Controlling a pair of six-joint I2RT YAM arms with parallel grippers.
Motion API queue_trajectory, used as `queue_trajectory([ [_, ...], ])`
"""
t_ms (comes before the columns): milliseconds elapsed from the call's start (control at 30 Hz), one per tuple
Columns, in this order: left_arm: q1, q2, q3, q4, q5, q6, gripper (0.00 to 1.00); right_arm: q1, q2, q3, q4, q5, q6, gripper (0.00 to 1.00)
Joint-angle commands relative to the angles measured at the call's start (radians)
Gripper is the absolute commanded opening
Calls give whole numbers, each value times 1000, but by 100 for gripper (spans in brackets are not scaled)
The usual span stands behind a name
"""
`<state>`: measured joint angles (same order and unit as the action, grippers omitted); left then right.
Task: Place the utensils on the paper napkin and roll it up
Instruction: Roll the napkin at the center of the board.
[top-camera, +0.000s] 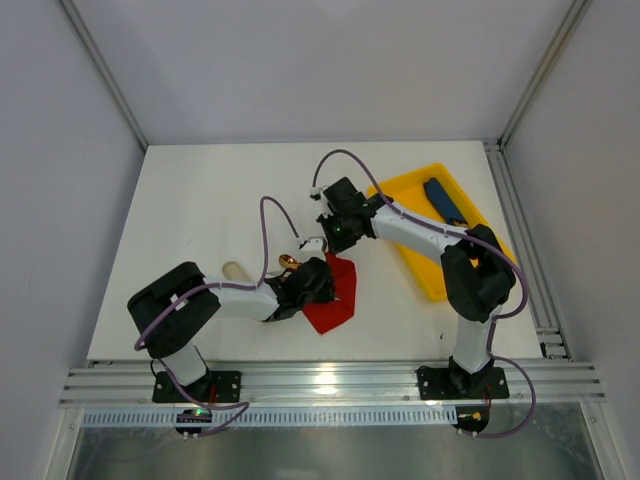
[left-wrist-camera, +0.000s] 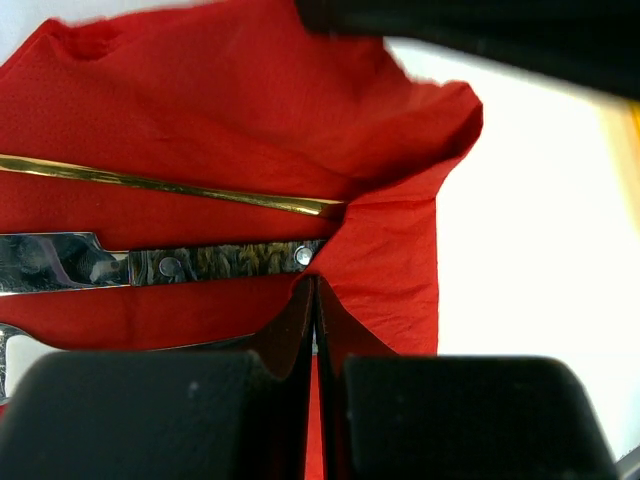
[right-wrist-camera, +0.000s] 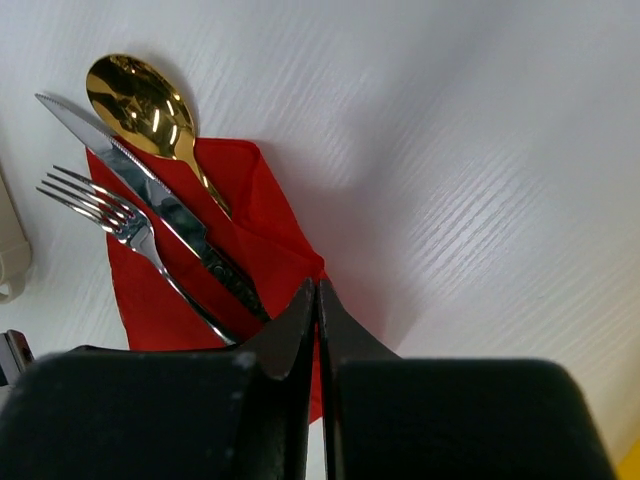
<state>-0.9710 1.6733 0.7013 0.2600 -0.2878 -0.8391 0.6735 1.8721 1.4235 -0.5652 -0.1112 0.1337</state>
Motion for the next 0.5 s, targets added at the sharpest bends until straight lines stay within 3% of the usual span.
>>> queue_trajectory([
  [0, 2, -34, -5, -18, -17, -9, 0, 18, -76, -29, 13, -2, -3, 4],
  [467, 0, -32, -5, -19, -19, -17, 0, 60, -172, -104, 42, -31, 23, 4],
])
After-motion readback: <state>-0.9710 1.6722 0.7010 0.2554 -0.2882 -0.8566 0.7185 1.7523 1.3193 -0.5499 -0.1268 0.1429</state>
